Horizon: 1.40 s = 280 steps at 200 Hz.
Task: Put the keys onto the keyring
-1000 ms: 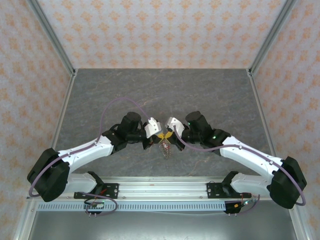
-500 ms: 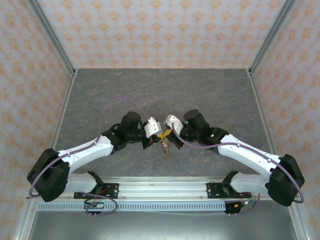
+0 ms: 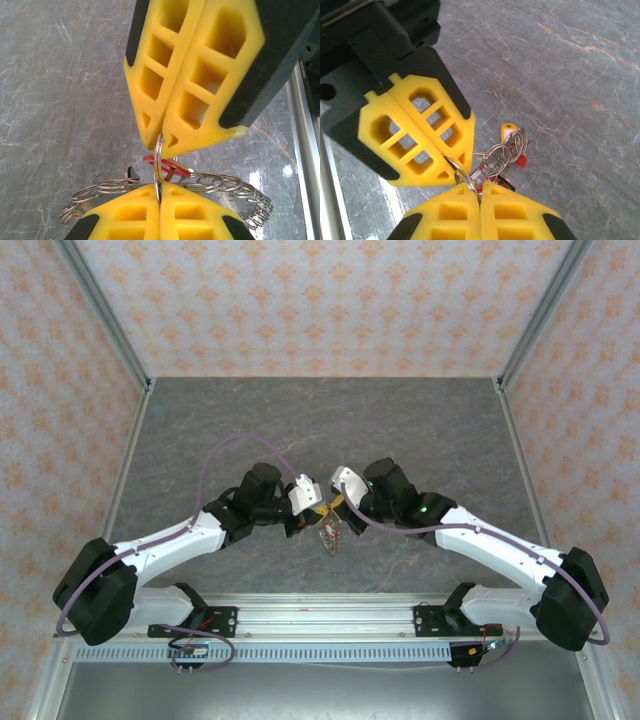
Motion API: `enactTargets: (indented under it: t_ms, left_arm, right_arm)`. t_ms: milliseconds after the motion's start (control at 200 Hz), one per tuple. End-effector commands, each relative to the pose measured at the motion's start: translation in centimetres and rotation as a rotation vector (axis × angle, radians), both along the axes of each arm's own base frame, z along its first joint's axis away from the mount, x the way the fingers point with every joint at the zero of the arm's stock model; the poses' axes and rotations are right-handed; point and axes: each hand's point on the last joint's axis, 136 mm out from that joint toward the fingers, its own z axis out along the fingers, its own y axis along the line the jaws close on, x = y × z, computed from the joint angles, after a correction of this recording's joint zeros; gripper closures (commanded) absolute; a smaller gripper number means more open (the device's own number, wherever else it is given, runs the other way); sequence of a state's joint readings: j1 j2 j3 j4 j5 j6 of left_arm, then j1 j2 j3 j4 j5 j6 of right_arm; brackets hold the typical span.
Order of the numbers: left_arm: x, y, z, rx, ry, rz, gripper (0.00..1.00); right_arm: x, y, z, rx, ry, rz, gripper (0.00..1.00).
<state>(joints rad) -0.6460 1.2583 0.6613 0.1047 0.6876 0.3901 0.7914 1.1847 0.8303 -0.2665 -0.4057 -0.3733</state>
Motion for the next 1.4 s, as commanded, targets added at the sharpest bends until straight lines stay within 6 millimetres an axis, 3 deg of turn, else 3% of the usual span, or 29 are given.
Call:
enactTargets:
  t_ms: [0, 240, 606, 821, 1011, 1171, 1396]
  left_arm:
    - [-0.2, -0.8, 3.0, -0.077, -0.073, -0.038, 1.00]
    - [-0.1, -1.0, 2.8, -0.079, -0.067, -0.043, 1.00]
    - [0.6, -1.1, 2.7, -0.084, -0.061, -0.019, 1.00]
    - [0.6, -1.0, 2.6, -0.083, -0.064, -0.009, 1.00]
    - [0.7, -0.8, 2.6, -0.082, -0.064, 0.005, 1.00]
    - [0.8, -0.8, 2.5, -0.078, -0.060, 0.009, 1.00]
    - [0.8, -0.8, 1.9, -0.068, -0.052, 0.014, 1.00]
  right_arm:
    - [2.1, -2.4, -1.4, -0.121, 0.012, -0.156, 1.00]
    - [2.4, -2.4, -2.2, -0.180, 0.143, -0.228, 1.00]
    - [2.1, -0.8, -1.0, -0.103, 0.234, -0.266, 1.00]
    - [3.0, -3.3, -2.3, -0.216, 0.203, -0.376, 1.00]
    - [3.4, -4.3, -3.0, -0.263, 0.204, -0.431, 1.00]
    - [3.6, -4.5, -2.7, -0.240, 0.197, -0.466, 1.00]
    - [3.3, -3.3, -1.3, -0.112, 0.200, -0.446, 1.00]
